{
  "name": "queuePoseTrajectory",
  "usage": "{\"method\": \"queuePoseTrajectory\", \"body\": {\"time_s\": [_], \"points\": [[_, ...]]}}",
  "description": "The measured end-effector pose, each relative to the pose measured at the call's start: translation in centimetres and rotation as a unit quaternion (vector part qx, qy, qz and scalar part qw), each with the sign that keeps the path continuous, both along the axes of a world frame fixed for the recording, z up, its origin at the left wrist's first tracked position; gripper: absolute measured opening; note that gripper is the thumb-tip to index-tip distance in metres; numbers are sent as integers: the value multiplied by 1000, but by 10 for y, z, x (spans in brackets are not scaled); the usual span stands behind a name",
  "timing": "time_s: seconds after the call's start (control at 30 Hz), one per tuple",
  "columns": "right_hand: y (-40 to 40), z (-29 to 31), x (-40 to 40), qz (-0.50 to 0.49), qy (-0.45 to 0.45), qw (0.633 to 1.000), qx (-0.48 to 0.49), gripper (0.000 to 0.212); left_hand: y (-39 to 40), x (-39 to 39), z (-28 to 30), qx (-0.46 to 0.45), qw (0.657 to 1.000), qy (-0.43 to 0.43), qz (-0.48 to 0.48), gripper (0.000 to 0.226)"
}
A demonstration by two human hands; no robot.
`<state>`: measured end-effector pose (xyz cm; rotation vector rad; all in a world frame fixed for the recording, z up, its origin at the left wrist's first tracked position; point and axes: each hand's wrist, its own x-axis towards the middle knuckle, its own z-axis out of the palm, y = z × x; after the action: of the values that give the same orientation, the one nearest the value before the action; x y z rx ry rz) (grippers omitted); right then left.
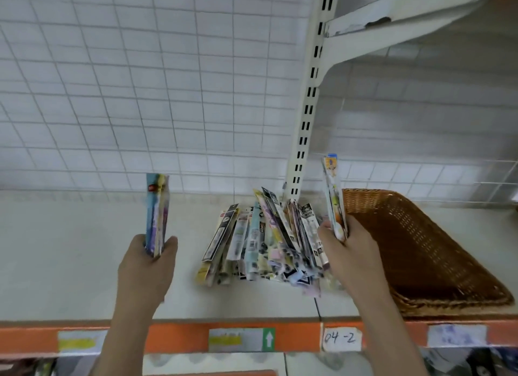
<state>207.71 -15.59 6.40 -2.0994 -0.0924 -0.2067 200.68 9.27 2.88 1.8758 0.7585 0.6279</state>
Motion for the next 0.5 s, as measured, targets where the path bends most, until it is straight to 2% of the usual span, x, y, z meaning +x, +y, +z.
{"method": "queuePoseTrajectory", "body": {"time_s": [0.17,0.3,0.4,0.5], "points": [[-14,2,7,-13,-4,1000,8,10,-5,14,4,-3,999,7,-36,19],[-42,5,16,-86,-1,996,23,11,-18,32,11,5,997,17,-70,22],[-67,-1,22,-115,31,993,13,12,-33,39,13,11,994,36,-99,20],[-89,-3,31,-107,76,991,-16,16,-44,42,14,-11,993,53,-106,27]]}}
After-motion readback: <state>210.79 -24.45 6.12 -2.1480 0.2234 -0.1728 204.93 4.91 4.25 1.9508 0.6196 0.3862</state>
